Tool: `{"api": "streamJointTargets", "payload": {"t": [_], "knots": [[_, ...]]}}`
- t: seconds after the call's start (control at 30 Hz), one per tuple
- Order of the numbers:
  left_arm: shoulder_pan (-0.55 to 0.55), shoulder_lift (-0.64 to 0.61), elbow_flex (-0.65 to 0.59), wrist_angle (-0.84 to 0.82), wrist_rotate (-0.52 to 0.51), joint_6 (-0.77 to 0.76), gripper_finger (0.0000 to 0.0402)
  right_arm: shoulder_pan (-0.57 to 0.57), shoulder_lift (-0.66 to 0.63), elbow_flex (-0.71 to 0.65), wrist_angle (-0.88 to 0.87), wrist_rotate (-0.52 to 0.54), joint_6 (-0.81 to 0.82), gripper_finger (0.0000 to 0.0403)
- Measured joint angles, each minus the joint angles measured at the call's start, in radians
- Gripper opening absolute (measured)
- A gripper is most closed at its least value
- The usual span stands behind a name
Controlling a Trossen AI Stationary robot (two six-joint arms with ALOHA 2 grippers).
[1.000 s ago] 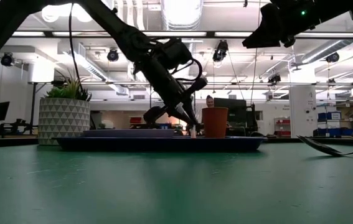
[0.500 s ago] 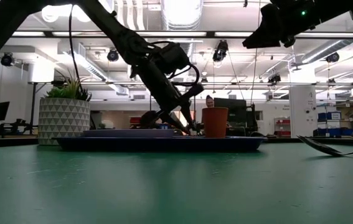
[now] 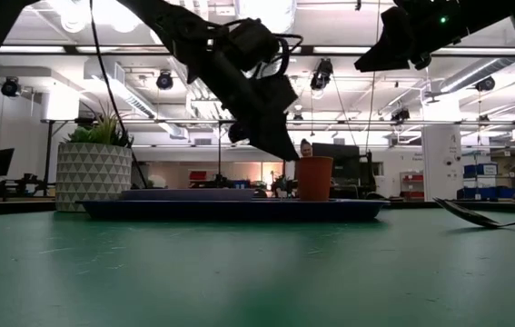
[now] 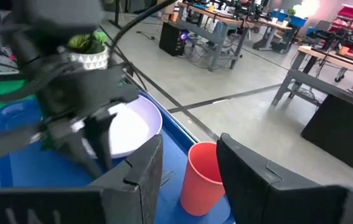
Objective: Pick and place plate/cup/fork/spoon on tray
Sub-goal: Put the orange fork on the blue serving tray to the right of the purple plate
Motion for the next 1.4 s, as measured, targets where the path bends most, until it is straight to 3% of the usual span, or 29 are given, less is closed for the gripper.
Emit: {"api": "streamJointTargets", "payload": {"t": [0.1, 0.2, 0.43, 0.9, 1.13, 1.4], "knots": [[-0.017, 0.031, 0.000, 0.024, -0.031, 0.101, 0.0023, 0.000, 0.000, 0.000, -0.005, 0.000, -0.006, 0.0133], [-0.014, 0.083, 0.000, 0.099, -0.039, 0.071, 0.0004, 0.000, 0.001, 0.000, -0.005, 0.000, -0.011, 0.0127], [-0.024, 0.156, 0.013, 0.145, -0.190, 0.069, 0.0001, 0.000, 0.001, 0.000, -0.008, 0.000, -0.007, 0.0111], [-0.024, 0.157, -0.013, 0.144, -0.218, 0.049, 0.0000, 0.000, 0.001, 0.000, -0.014, -0.001, -0.006, 0.0071], [-0.102, -0.022, -0.021, 0.034, -0.222, 0.077, 0.0000, 0.000, 0.002, 0.002, -0.010, -0.111, 0.007, 0.0034], [-0.233, -0.319, -0.207, 0.085, -0.231, 0.102, 0.0000, 0.002, 0.081, 0.031, 0.035, -0.233, 0.043, 0.0009]]}}
